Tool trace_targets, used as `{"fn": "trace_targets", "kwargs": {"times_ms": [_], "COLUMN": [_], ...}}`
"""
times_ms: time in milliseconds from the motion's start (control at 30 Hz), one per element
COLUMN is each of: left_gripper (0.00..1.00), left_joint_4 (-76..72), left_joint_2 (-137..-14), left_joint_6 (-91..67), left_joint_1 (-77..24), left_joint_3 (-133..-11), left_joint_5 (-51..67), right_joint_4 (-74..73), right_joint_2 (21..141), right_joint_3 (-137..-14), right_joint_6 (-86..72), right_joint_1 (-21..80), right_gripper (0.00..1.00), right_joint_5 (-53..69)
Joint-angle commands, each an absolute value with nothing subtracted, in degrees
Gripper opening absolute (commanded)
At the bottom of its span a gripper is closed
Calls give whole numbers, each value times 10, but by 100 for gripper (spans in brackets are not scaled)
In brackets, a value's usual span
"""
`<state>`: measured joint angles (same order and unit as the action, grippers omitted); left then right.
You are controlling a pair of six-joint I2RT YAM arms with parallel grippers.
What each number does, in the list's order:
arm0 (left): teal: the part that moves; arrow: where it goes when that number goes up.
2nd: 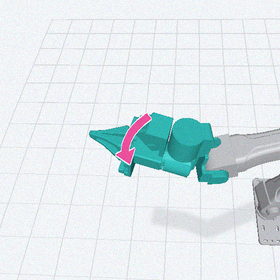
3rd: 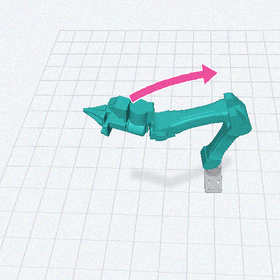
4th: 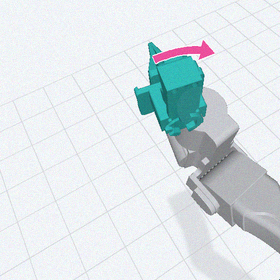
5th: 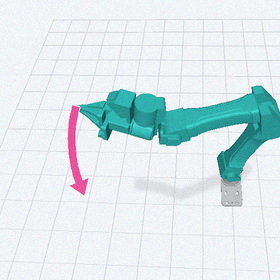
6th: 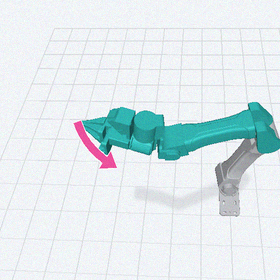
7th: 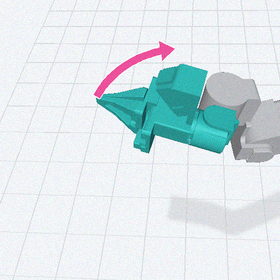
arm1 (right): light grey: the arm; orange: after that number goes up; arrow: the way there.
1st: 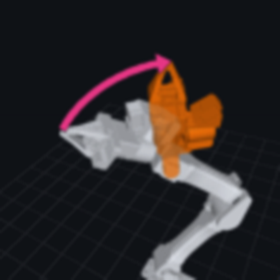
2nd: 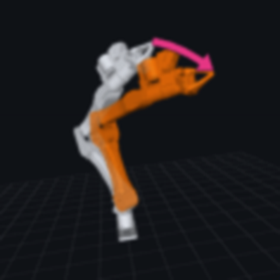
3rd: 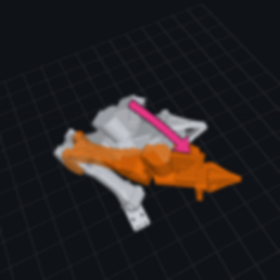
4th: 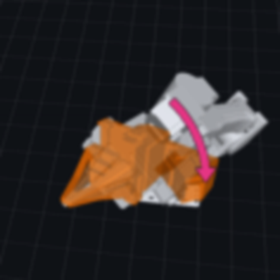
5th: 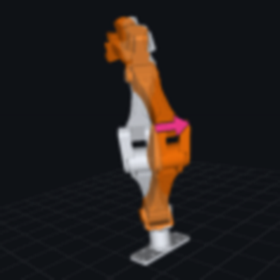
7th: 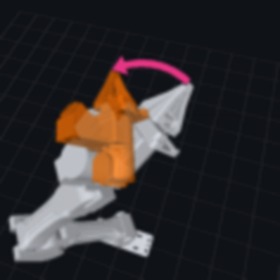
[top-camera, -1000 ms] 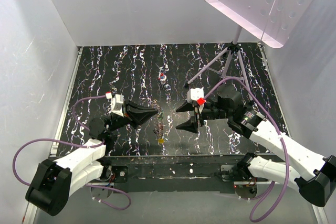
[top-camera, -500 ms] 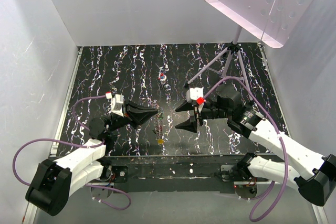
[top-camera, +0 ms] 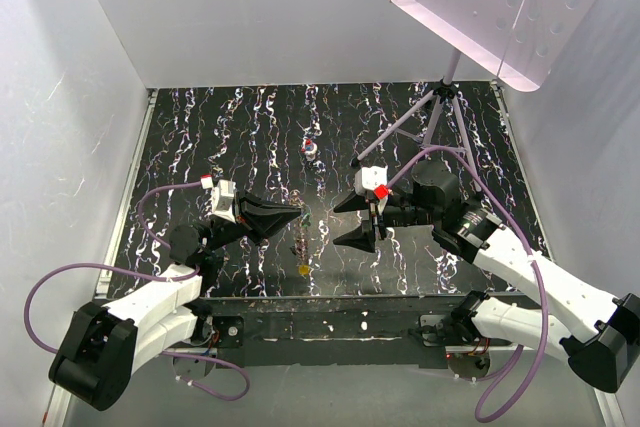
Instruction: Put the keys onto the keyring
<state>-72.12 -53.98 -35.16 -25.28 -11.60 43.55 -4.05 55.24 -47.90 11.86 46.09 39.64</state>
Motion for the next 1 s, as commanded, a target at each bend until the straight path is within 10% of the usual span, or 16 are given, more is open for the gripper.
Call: {"fn": "trace_targets", "kwargs": {"times_ms": [0, 967], "left_gripper": [0, 0], "left_joint_4": [-751, -780], "left_joint_2": [-537, -540], "left_joint_6": [-352, -348], "left_joint_1": [-251, -251], "left_joint_3": [-117, -107], "left_joint_5": [424, 408], "right_joint_4": [-5, 35], "right_joint_2": [552, 564], "right_joint_3": [-485, -492], "right_joint_6": [105, 58], "right_joint_1": [458, 458], "right_gripper": [74, 73], "right_joint_5": [403, 403]}}
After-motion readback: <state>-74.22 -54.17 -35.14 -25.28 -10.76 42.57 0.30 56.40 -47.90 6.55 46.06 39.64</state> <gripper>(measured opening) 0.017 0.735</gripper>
